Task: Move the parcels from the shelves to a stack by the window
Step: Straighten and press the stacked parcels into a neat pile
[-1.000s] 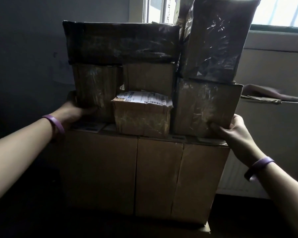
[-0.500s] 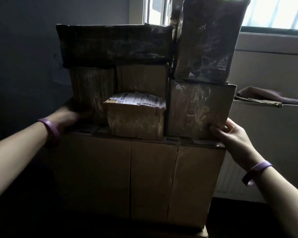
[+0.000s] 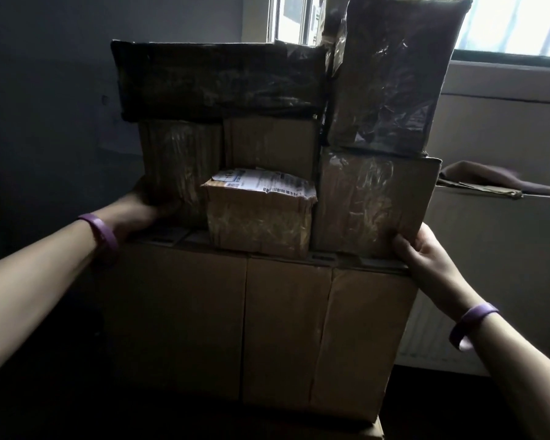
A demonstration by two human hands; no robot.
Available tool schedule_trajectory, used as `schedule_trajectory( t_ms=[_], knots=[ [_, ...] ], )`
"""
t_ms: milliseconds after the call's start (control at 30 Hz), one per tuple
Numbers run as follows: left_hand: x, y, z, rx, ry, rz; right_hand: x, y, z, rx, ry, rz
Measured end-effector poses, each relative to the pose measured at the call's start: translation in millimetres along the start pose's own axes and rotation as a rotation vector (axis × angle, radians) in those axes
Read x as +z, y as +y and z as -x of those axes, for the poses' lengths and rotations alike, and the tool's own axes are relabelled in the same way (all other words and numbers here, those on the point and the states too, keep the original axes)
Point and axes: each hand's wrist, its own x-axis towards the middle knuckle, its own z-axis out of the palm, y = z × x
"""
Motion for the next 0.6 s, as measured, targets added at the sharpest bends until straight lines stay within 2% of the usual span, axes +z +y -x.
schedule_trajectory(
  t_ms=[233,433,600],
  knots=[
    [-8.8,-4.6,1.5,-0.071,-0.010,-0.089,2.7,-4.3,2.2,0.033,0.050,0.222],
    [-25.0,-23.6,12.6,-0.174,0.005,-0.320,3.0,-7.7,3.6,0.079,0.038,0.220],
    [-24.0,-23.4,18.5,-0.177,-0.018,-0.140,3.6,-12.1,5.1,0.093,0.015,0.073]
  ],
)
